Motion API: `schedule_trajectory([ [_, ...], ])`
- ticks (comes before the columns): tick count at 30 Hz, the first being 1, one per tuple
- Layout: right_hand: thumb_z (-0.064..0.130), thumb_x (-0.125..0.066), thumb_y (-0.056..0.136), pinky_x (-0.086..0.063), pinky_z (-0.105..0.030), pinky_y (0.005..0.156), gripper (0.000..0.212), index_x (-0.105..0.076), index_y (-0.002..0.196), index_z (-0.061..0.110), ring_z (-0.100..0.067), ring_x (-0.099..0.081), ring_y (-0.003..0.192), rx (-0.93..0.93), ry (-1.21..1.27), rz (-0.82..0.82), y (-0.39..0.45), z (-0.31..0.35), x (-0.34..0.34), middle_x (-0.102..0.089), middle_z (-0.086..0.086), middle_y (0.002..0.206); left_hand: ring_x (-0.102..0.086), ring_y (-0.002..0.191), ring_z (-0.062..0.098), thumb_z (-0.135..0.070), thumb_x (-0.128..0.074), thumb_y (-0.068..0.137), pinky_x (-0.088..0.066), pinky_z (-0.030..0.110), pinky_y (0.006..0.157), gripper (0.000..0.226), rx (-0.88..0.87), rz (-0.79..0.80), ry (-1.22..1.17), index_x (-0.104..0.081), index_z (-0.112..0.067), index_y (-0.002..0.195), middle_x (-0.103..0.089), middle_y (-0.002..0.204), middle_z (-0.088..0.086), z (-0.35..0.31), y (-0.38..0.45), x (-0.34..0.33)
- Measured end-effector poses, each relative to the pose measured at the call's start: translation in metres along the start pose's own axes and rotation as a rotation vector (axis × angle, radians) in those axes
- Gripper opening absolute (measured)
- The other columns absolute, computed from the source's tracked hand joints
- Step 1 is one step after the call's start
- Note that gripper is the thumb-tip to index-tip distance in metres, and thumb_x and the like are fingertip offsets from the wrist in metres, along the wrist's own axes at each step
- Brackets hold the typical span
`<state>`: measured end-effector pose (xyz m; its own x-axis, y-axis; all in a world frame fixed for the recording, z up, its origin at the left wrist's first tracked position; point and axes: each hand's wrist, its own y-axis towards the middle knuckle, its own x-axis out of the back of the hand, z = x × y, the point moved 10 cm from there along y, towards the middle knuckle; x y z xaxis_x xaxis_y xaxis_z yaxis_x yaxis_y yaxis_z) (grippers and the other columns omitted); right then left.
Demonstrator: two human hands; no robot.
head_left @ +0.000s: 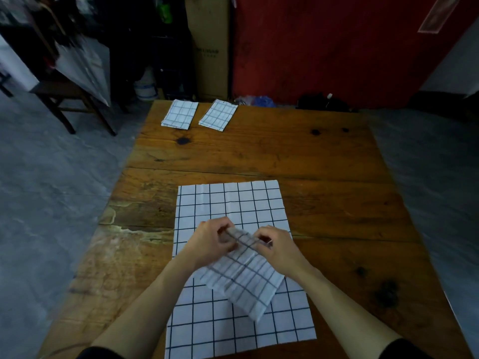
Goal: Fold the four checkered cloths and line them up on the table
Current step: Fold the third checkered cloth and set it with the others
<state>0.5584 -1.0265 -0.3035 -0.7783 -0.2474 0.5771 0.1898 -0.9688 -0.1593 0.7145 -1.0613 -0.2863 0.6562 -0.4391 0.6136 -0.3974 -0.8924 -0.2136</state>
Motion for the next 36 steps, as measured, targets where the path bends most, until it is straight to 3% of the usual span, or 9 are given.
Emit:
schedule_trajectory([
  [6,0.019,-0.064,0.093,-0.048,-0.029,0.066,0.007,-0.065,0.087,0.016,-0.013,-0.059,0.072,-0.120,0.223,-0.124,-0.038,-0.007,0.027,-0.064,-0.003,0.081,-0.068,0.075,0.015,-0.024,-0.082,0.073,-0.059,0.041,0.070,0.015,0.148,0.123,0.034,-0.070,-0.017,0.078,-0.072,0.077,0.000,0.037,-0.021,-0.001],
  [9,0.020,-0.063,0.094,-0.038,-0.021,0.060,0.012,-0.062,0.087,0.010,-0.003,-0.047,0.059,-0.183,0.274,-0.202,-0.055,-0.017,0.035,-0.055,-0.002,0.070,-0.066,0.071,0.015,-0.022,-0.081,0.078,-0.059,0.037,0.067,0.012,0.125,0.076,-0.019,-0.070,-0.018,0.081,-0.072,0.077,-0.001,0.033,-0.028,0.005],
  [13,0.025,-0.067,0.092,-0.048,-0.035,0.068,0.017,-0.062,0.091,0.009,-0.025,-0.056,0.069,-0.240,0.308,-0.225,-0.072,-0.028,0.032,-0.063,-0.017,0.082,-0.069,0.077,0.020,-0.024,-0.079,0.082,-0.060,0.039,0.070,0.011,0.076,0.013,-0.160,-0.071,-0.018,0.088,-0.074,0.083,0.003,0.021,-0.037,0.015],
  [17,0.027,-0.068,0.091,-0.056,-0.047,0.073,0.023,-0.062,0.098,0.006,-0.038,-0.062,0.079,-0.267,0.294,-0.187,-0.085,-0.033,0.020,-0.064,-0.022,0.089,-0.064,0.066,0.005,-0.020,-0.076,0.086,-0.051,0.019,0.059,0.008,0.045,-0.019,-0.256,-0.069,-0.021,0.083,-0.070,0.075,-0.001,0.012,-0.049,0.022],
  [21,0.018,-0.069,0.090,-0.058,-0.038,0.086,0.013,-0.068,0.102,0.021,-0.014,-0.070,0.092,-0.263,0.277,-0.160,-0.090,-0.031,0.005,-0.073,-0.001,0.099,-0.064,0.069,0.010,-0.021,-0.077,0.085,-0.049,0.022,0.060,0.007,0.078,-0.041,-0.273,-0.070,-0.020,0.087,-0.071,0.078,-0.002,0.026,-0.057,0.016],
  [25,0.012,-0.070,0.088,-0.056,-0.023,0.078,0.018,-0.067,0.099,0.026,-0.006,-0.066,0.093,-0.285,0.145,-0.193,-0.090,-0.032,-0.005,-0.070,0.009,0.099,-0.061,0.068,0.011,-0.015,-0.076,0.084,-0.049,0.026,0.060,0.010,0.085,-0.103,-0.200,-0.068,-0.020,0.082,-0.069,0.076,0.000,0.038,-0.061,0.008],
  [27,0.015,-0.070,0.089,-0.053,-0.022,0.079,0.013,-0.064,0.089,0.026,-0.002,-0.060,0.090,-0.231,0.036,-0.237,-0.088,-0.031,-0.004,-0.066,0.011,0.094,-0.060,0.065,0.009,-0.012,-0.075,0.083,-0.049,0.026,0.058,0.014,0.065,-0.125,-0.179,-0.067,-0.021,0.077,-0.068,0.074,0.000,0.040,-0.061,0.003],
  [32,0.014,-0.069,0.088,-0.046,-0.017,0.077,0.018,-0.063,0.085,0.030,0.001,-0.056,0.088,-0.132,-0.104,-0.250,-0.087,-0.026,-0.005,-0.061,0.014,0.090,-0.059,0.086,-0.003,-0.007,-0.073,0.084,-0.042,0.004,0.070,0.022,-0.029,-0.134,-0.038,-0.065,-0.028,0.080,-0.067,0.081,-0.014,0.037,-0.063,-0.009],
  [36,0.016,-0.070,0.088,-0.046,-0.022,0.084,0.021,-0.061,0.091,0.036,0.001,-0.054,0.094,-0.075,-0.234,-0.160,-0.083,-0.028,-0.013,-0.057,0.020,0.094,-0.058,0.086,-0.003,-0.011,-0.075,0.082,-0.042,0.009,0.075,0.024,-0.087,-0.107,0.089,-0.064,-0.033,0.081,-0.065,0.083,-0.018,0.039,-0.062,-0.013],
])
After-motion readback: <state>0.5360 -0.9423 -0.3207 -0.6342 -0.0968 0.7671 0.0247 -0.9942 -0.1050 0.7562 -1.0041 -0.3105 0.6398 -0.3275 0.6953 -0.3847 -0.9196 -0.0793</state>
